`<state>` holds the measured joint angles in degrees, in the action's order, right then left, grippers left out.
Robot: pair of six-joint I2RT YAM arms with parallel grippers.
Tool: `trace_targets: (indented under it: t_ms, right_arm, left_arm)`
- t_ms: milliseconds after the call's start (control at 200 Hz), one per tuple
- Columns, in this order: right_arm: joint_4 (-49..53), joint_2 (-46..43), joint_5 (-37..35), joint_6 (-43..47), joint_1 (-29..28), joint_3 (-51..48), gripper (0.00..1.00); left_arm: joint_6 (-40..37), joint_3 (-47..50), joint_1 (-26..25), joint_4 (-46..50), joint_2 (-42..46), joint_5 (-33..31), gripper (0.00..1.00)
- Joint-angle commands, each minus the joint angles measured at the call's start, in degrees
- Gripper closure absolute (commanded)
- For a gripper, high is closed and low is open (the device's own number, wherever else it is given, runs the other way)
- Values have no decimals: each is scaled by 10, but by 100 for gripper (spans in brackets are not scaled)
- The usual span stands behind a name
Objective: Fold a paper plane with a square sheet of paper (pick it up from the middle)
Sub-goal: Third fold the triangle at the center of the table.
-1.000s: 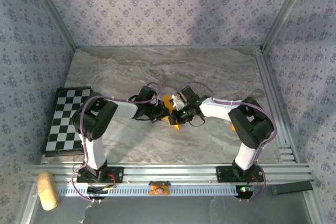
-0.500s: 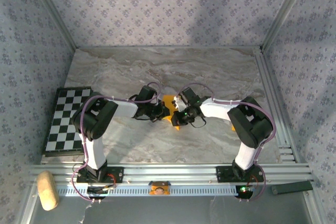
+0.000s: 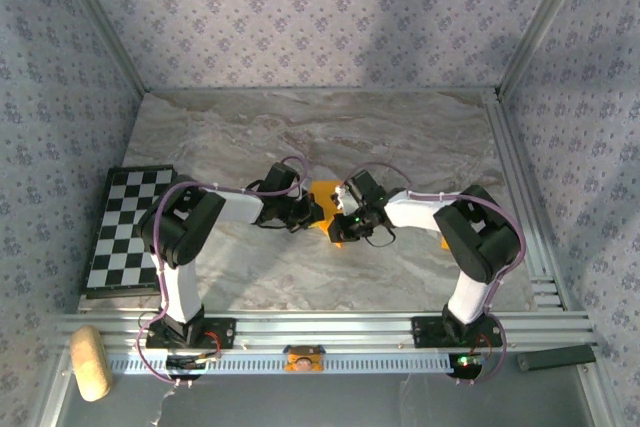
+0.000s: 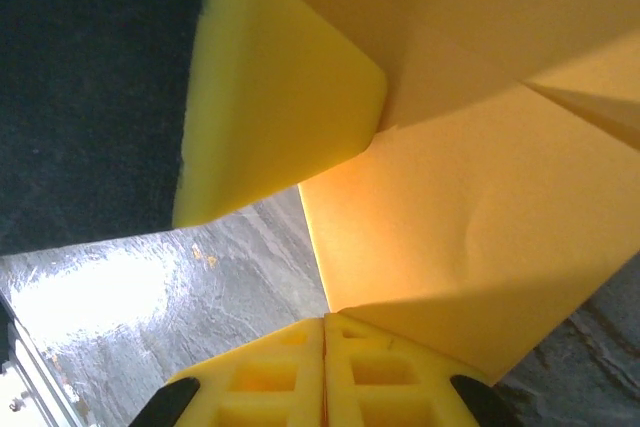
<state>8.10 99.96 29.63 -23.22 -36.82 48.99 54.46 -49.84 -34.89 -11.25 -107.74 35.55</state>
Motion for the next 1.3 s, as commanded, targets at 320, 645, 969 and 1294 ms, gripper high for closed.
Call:
trace_targets:
  t_ms: [320, 645, 969, 1294]
  right_arm:
    - [25, -37, 39, 19, -7, 22, 90]
    - [67, 8, -10, 25, -29, 43, 89]
    - [29, -5, 8, 5, -5, -5, 89]
    - [-32, -24, 36, -33, 15, -60, 88]
  left_arm:
    - [-17, -2, 4, 38, -24, -15, 100]
    - [-18, -2, 4, 38, -25, -14, 100]
    - [-28, -9, 5, 53, -28, -14, 100]
    - [-31, -11, 5, 59, -31, -19, 100]
